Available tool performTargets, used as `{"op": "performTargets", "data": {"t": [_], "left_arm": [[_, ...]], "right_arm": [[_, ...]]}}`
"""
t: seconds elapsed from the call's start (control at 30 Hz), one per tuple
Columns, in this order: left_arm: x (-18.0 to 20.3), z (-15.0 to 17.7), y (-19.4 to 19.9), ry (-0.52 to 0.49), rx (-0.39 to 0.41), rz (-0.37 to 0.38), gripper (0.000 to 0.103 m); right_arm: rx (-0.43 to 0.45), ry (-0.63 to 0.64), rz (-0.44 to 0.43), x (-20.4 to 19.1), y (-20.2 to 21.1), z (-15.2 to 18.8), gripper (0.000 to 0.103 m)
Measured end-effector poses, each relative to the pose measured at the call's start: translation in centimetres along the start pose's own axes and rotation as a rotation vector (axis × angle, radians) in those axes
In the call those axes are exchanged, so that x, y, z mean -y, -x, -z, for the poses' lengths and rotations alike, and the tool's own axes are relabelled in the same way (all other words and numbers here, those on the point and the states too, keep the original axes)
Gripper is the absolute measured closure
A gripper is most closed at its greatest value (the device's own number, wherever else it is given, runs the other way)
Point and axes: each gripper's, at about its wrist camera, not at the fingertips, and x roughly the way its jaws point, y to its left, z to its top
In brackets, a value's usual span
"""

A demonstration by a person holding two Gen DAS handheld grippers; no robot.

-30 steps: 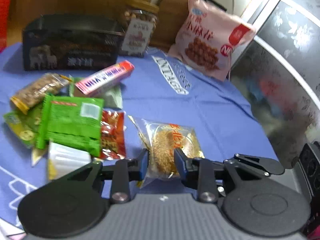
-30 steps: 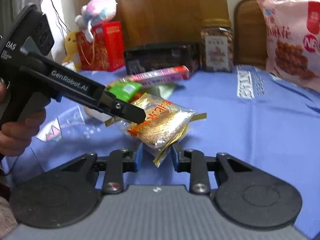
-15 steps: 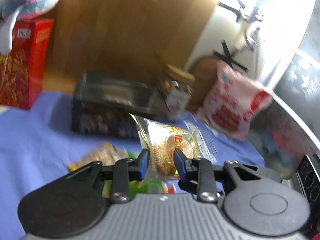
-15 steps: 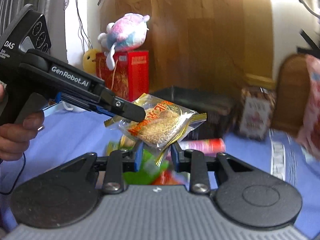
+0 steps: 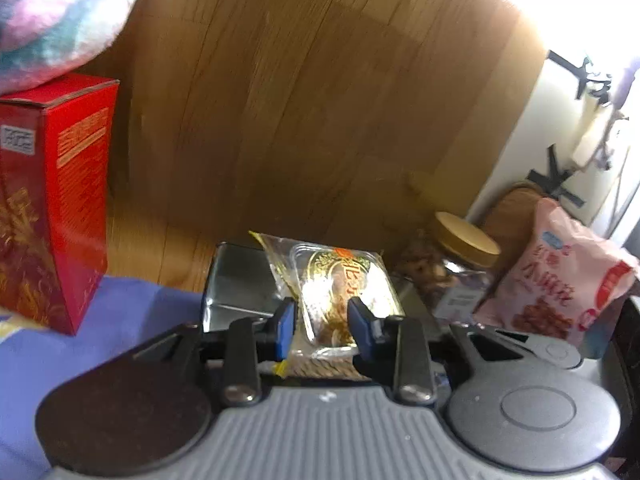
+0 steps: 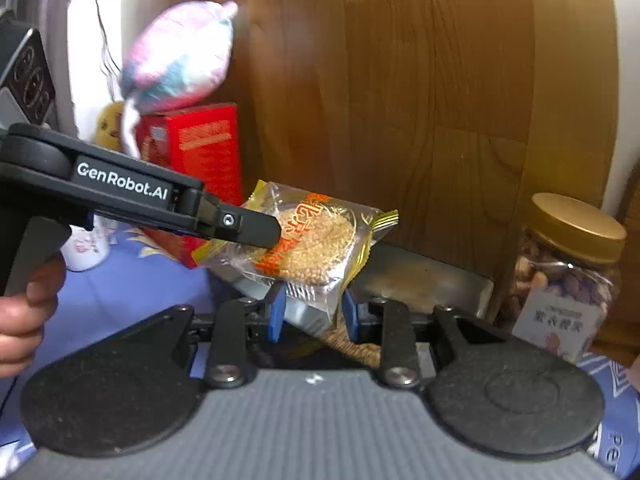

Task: Organize snacks
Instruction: 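Lower the cake into the black tin box and open the left tool, then move the left tool to the pink UHA candy box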

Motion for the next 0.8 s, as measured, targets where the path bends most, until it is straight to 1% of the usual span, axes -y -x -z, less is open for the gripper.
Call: {"op": "performTargets", "data": {"t": [0.07, 0.1, 0.13, 0.17, 0.27, 0.33, 0.4, 0.43, 0.5, 0.57, 0.63, 0.77, 0.8], "left_arm": [[-0.2, -0.2, -1.1, -0.003, -0.014, -0.015, 0.073], [-0.1, -0.2, -1.6, -0.004, -0.017, -0.025, 0.072], [-0.1, -0.1, -1.9, -0.006, -0.019, -0.033, 0.069], [0.0, 0.0, -2.0, -0.014, -0.018, -0.040, 0.068], [0.3, 0.3, -1.3, -0.024, -0.007, -0.026, 0.068], [0.6, 0.7, 0.2, -0.040, 0.014, -0.013, 0.066], [0.7, 1.2, 2.1, -0.053, 0.030, 0.009, 0.066], [0.8, 1.7, 2.9, -0.056, 0.028, 0.027, 0.066], [1.2, 3.2, 4.2, -0.059, 0.008, 0.074, 0.066], [1.6, 4.9, 4.9, -0.055, -0.024, 0.101, 0.066], [2.0, 6.5, 5.2, -0.035, -0.058, 0.119, 0.066], [2.4, 8.8, 4.8, 0.020, -0.123, 0.133, 0.067], [2.6, 9.3, 4.6, 0.036, -0.150, 0.137, 0.067]], "right_arm": [[-0.011, -0.006, 0.019, 0.3, -0.9, 0.0, 0.067], [-0.017, -0.012, 0.026, 0.5, -1.2, 0.0, 0.066], [-0.020, -0.021, 0.032, 0.8, -1.4, 0.0, 0.060], [-0.017, -0.033, 0.033, 1.1, -1.6, -0.1, 0.058], [0.014, -0.059, 0.031, 1.9, -0.9, -0.2, 0.058], [0.050, -0.080, 0.024, 2.1, 0.8, 0.0, 0.058], [0.083, -0.103, 0.002, 2.3, 3.0, 0.6, 0.058], [0.099, -0.115, -0.020, 2.3, 4.4, 1.1, 0.058], [0.100, -0.122, -0.054, 2.3, 6.2, 2.2, 0.058], [0.068, -0.118, -0.089, 2.0, 6.9, 3.4, 0.058], [0.013, -0.098, -0.104, 1.3, 6.9, 4.5, 0.058], [-0.125, -0.057, -0.083, 0.6, 4.9, 5.9, 0.059], [-0.160, -0.036, -0.057, 0.5, 4.4, 6.2, 0.059]]}}
